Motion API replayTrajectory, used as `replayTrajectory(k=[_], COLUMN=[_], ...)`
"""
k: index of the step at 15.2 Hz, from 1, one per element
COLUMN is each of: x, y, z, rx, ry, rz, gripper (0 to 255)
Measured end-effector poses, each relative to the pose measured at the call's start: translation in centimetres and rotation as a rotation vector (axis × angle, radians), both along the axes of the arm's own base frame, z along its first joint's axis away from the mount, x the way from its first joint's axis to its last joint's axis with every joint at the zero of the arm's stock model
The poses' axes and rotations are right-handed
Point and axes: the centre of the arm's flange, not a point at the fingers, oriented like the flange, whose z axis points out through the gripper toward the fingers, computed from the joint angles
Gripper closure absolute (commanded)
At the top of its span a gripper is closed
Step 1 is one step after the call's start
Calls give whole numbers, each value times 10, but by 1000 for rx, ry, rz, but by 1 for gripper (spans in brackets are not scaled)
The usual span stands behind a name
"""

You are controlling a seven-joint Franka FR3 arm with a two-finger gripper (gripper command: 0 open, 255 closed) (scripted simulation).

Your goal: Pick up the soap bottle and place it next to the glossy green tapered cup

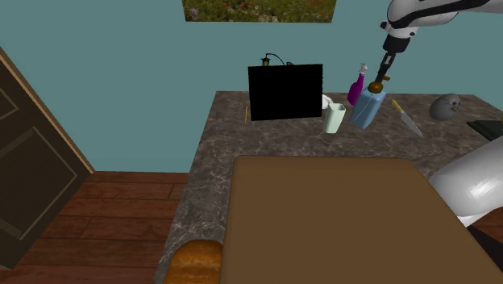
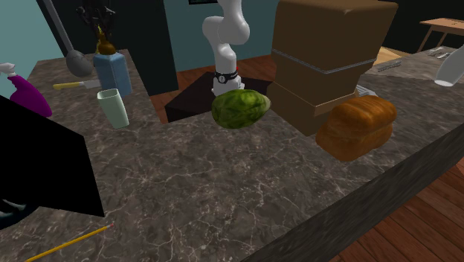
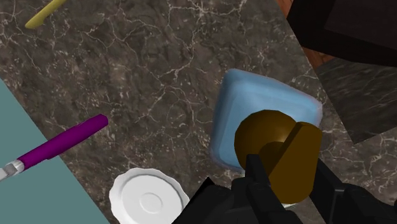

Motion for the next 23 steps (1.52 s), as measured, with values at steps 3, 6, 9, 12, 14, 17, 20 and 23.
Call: replayTrajectory(k=[3,6,9,12,14,17,20,23], x=[0,-2,-1,0,0,0,0,-1], y=[-2,-1,-1,-2,-1,-1,-1,-1], z=[-16,-31,-47,-62,-73,-76,-76,-77], rx=[0,0,0,0,0,-3,-3,-2], ry=[0,0,0,0,0,-5,-6,-4], rz=[0,0,0,0,0,0,0,0], gripper=[255,255,255,255,255,255,255,0])
